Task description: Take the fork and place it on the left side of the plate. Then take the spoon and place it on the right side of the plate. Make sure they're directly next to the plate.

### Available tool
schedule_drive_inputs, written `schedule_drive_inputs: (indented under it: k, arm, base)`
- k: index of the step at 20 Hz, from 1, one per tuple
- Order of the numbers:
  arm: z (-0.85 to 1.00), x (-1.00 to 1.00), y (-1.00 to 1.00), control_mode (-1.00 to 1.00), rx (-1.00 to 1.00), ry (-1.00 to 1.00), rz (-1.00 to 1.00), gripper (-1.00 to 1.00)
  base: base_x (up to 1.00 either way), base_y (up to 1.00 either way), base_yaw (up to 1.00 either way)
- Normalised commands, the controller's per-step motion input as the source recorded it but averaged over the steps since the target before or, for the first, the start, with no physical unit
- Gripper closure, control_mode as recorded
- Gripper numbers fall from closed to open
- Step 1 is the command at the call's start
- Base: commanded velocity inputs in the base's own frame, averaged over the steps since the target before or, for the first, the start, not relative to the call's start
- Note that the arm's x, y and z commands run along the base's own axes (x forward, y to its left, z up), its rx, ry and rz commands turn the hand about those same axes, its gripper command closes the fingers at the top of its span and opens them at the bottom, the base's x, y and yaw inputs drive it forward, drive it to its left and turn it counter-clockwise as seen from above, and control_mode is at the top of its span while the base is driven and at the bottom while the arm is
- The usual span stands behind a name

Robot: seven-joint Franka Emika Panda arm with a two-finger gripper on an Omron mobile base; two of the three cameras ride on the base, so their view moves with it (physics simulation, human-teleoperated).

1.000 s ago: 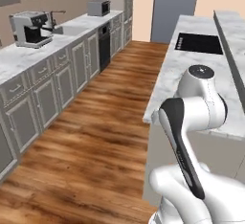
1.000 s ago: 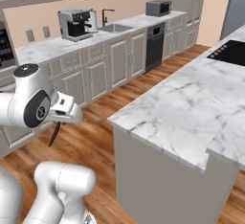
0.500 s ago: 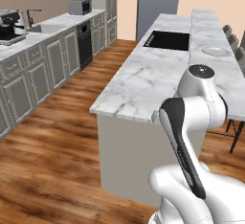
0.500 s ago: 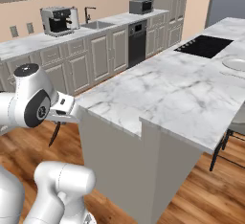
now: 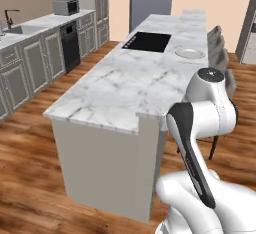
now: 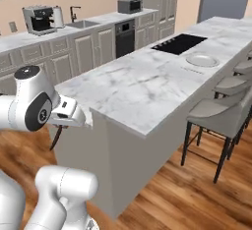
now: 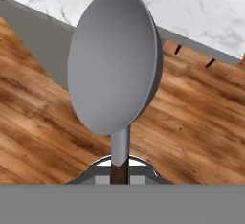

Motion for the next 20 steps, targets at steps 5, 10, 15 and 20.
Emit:
schedule_drive_inputs:
  k: [5, 10, 15, 20]
  arm:
    - [0.00, 0.00, 0.00, 1.00, 0.00, 0.00, 0.00, 1.00]
    - [0.00, 0.00, 0.00, 1.00, 0.00, 0.00, 0.00, 1.00]
    - [0.00, 0.00, 0.00, 1.00, 0.00, 0.00, 0.00, 1.00]
    - [0.00, 0.00, 0.00, 1.00, 0.00, 0.00, 0.00, 1.00]
  base:
    - [0.21, -1.00, 0.02]
    - [0.43, -1.00, 0.06]
    - [0.52, -1.00, 0.07]
    - [0.50, -1.00, 0.06]
